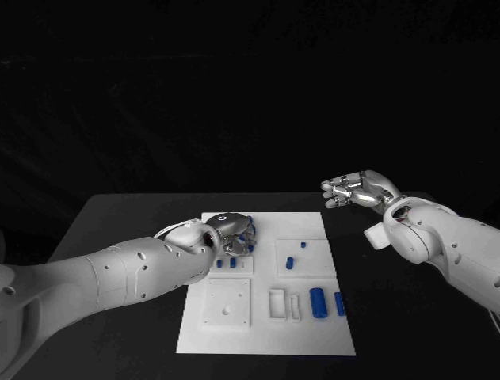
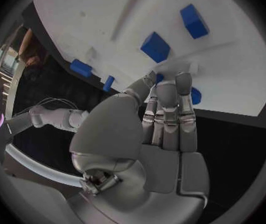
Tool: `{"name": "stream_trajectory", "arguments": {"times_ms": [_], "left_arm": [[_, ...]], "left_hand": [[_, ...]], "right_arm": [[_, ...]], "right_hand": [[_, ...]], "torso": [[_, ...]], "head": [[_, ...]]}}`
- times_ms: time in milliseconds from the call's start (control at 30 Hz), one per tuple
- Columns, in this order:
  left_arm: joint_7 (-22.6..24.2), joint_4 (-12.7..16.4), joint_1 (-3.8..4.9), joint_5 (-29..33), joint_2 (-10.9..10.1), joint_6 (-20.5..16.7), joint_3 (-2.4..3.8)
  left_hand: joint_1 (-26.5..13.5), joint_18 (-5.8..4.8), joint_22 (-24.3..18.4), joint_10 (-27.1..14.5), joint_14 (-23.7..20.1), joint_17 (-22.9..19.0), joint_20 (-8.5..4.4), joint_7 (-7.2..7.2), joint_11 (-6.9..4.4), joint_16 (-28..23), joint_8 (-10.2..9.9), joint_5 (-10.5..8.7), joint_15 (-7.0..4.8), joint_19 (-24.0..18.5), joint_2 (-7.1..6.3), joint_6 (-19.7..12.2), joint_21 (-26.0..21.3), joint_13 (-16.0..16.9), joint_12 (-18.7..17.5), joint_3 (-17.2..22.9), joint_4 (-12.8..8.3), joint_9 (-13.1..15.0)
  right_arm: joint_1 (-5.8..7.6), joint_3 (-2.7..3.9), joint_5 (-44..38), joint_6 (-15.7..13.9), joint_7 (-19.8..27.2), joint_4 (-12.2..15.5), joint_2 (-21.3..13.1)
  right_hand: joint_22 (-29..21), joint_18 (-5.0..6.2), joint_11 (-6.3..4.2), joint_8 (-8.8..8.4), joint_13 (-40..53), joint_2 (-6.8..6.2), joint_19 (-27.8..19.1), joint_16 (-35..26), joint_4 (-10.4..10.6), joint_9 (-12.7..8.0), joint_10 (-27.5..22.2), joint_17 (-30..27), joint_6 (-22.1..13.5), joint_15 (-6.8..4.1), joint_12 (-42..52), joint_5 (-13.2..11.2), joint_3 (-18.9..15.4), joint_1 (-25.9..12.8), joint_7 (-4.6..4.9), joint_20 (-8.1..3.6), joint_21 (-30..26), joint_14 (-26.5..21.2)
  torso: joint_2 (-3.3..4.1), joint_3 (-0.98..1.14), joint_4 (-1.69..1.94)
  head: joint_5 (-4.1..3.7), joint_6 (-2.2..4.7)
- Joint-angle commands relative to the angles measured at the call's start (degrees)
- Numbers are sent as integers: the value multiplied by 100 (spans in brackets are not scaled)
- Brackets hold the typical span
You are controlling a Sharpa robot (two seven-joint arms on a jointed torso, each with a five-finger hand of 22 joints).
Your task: Assemble the parts on the task board
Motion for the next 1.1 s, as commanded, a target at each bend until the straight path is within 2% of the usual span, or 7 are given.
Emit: {"name": "stream_trajectory", "arguments": {"times_ms": [33, 200, 433, 733, 1100], "left_arm": [[81, -28, -18, -33, 32, 120, 4], [132, -84, -57, -11, 56, 101, 3], [163, -130, -95, 45, 84, 93, 3], [139, -146, -104, 124, 95, 32, 3], [105, -169, -104, 140, 104, 45, 4]], "left_hand": [[-31, 47, 116, 4, -3, -10, 23, 5, 16, 29, -23, 18, 46, -37, 33, 42, 35, -6, -29, 39, -4, -3], [-41, 59, 113, -8, -2, -16, 34, 3, 33, 42, -26, 19, 63, -40, 48, 62, 52, -5, -27, 51, 0, -5], [-54, 68, 111, 7, 7, -22, 38, 0, 26, 58, -29, 18, 61, -39, 66, 10, 69, -5, -27, 63, 9, -7], [-78, 57, 103, 145, 31, -36, 18, -6, -19, 86, -20, 19, 29, -20, 179, 136, 88, -4, -26, 52, 112, -1], [49, 5, 111, 384, 53, -48, -46, -47, -100, 99, -21, 51, -29, -15, 270, 337, 127, 1, -25, -28, 59, 1]], "right_arm": [[-2, 2, 7, 27, 52, 16, 8], [-2, 2, 7, 29, 51, 22, 8], [-2, 2, 7, 31, 48, 26, 9], [-2, 2, 6, 41, 39, 33, 8], [-2, 2, 6, 49, 40, 23, 19]], "right_hand": [[-4, -13, 3, -14, -4, 35, -40, -28, -28, -8, -47, 2, -22, -8, -11, 25, 20, -24, -7, -12, -21, -48], [-4, -13, 3, -14, -4, 35, -40, -28, -28, -8, -47, 2, -22, -8, -11, 25, 20, -24, -7, -12, -21, -48], [-4, -13, 3, -14, -4, 35, -40, -28, -28, -8, -47, 2, -22, -8, -11, 25, 20, -24, -7, -12, -21, -48], [-4, -13, 3, -14, -4, 35, -40, -28, -28, -8, -47, 2, -22, -8, -11, 25, 20, -24, -7, -12, -21, -48], [-4, -13, 3, -14, -4, 35, -40, -28, -28, -8, -47, 2, -22, -8, -11, 25, 20, -24, -7, -12, -21, -48]], "torso": [[-4, 4, -2], [-2, 3, 6], [0, 5, -1], [-4, 7, 11], [-6, 7, 5]], "head": [[1, -8], [-15, -10], [-21, -11], [-19, -36], [-7, -38]]}}
